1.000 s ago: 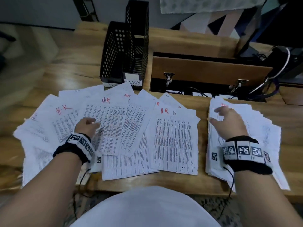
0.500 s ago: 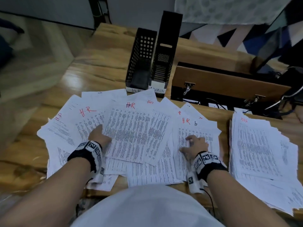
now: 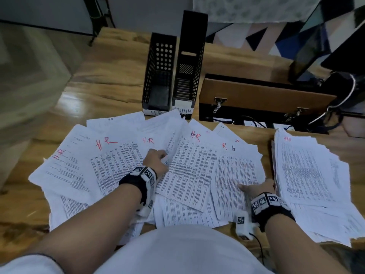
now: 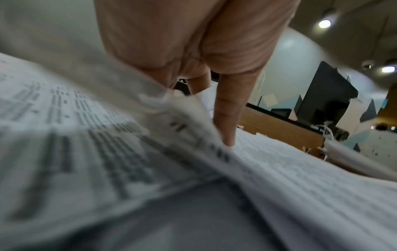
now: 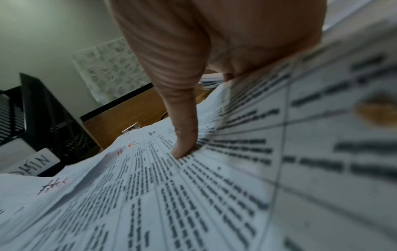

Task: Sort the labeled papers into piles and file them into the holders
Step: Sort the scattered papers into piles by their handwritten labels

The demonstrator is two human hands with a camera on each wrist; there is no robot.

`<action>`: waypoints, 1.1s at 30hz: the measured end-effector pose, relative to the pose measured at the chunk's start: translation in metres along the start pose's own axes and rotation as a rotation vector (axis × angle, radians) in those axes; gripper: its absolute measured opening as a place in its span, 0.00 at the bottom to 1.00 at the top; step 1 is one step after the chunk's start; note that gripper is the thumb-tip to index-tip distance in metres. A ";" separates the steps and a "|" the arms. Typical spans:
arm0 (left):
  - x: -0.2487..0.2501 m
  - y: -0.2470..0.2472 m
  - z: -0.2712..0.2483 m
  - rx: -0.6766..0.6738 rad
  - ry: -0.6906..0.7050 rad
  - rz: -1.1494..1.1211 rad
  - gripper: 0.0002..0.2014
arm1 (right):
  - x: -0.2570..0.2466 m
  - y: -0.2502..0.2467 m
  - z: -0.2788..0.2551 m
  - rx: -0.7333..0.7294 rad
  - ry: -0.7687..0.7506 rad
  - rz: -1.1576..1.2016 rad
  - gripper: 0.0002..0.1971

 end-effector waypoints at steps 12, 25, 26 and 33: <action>-0.050 -0.038 -0.046 0.357 -0.157 -0.496 0.22 | 0.002 -0.023 0.012 0.173 0.036 0.324 0.18; -0.087 -0.062 -0.063 0.541 -0.192 -0.469 0.22 | -0.045 -0.005 -0.022 -0.029 -0.103 0.091 0.19; -0.083 -0.059 -0.063 0.541 -0.177 -0.488 0.15 | -0.043 -0.002 -0.017 -0.003 -0.131 0.076 0.14; -0.079 -0.048 -0.063 0.563 -0.091 -0.466 0.10 | -0.041 -0.016 -0.023 0.201 -0.206 0.470 0.12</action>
Point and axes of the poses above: each hand's wrist, its own z-axis towards the middle knuckle, its own y-axis out of the palm, x = y × z, the point moved 4 cm from there along z, towards the middle knuckle, and after that the axes turned 3 degrees about y, right-handed, at the moved point
